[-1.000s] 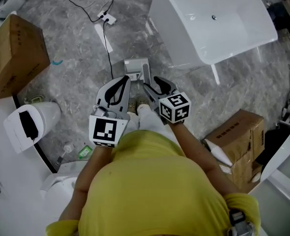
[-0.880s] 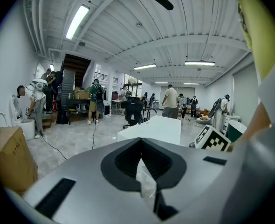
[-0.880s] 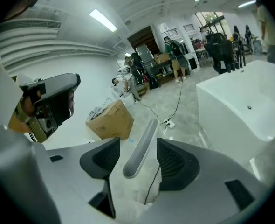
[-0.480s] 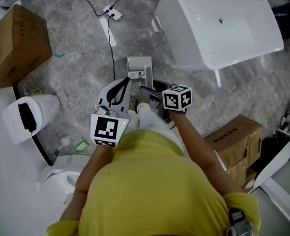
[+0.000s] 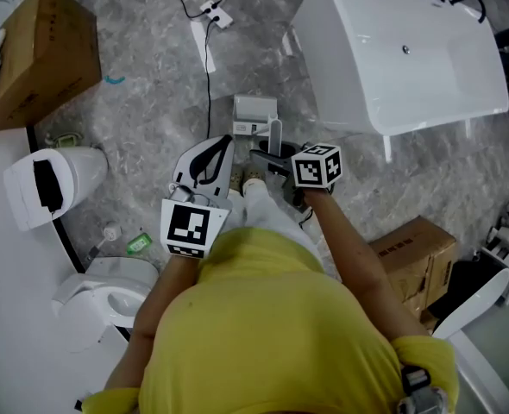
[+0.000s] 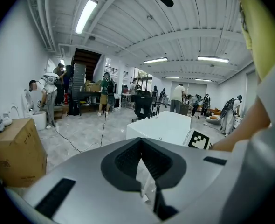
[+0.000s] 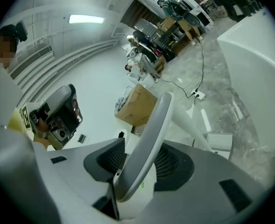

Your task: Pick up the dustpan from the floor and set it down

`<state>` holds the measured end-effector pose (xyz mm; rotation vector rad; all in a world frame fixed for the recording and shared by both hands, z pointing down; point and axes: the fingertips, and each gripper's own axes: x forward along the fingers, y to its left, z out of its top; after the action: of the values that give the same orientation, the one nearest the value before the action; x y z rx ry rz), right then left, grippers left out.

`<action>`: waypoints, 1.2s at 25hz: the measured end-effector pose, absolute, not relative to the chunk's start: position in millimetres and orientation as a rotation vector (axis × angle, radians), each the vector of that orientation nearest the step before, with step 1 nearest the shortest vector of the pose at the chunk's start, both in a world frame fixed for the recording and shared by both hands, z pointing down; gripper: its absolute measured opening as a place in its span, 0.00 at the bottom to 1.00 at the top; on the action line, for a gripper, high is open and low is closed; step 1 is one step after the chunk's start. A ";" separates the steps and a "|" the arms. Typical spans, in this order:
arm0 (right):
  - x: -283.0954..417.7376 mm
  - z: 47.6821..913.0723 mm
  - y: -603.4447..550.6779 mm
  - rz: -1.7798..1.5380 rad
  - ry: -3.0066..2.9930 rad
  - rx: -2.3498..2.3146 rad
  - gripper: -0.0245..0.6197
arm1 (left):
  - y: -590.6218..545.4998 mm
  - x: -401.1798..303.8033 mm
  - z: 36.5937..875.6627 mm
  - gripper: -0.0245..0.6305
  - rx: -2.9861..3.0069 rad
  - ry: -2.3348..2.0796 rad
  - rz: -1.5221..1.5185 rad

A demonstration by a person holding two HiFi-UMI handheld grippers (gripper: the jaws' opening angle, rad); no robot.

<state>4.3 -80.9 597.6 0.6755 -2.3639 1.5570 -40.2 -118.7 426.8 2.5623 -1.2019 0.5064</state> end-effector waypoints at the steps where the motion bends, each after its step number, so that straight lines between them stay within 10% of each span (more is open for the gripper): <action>1: 3.4 597.3 -81.0 1.553 -2.367 0.670 0.31 | -118.2 -42.1 427.1 0.04 2.556 -1.209 0.505; 30: -3.9 422.6 -56.9 1.475 -2.625 0.704 0.28 | -103.6 -33.7 412.4 0.04 2.628 -1.138 0.435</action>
<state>-3.9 -56.9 422.6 0.7042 -2.6248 1.4753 -33.7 -103.6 412.4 2.6277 -1.1380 0.4346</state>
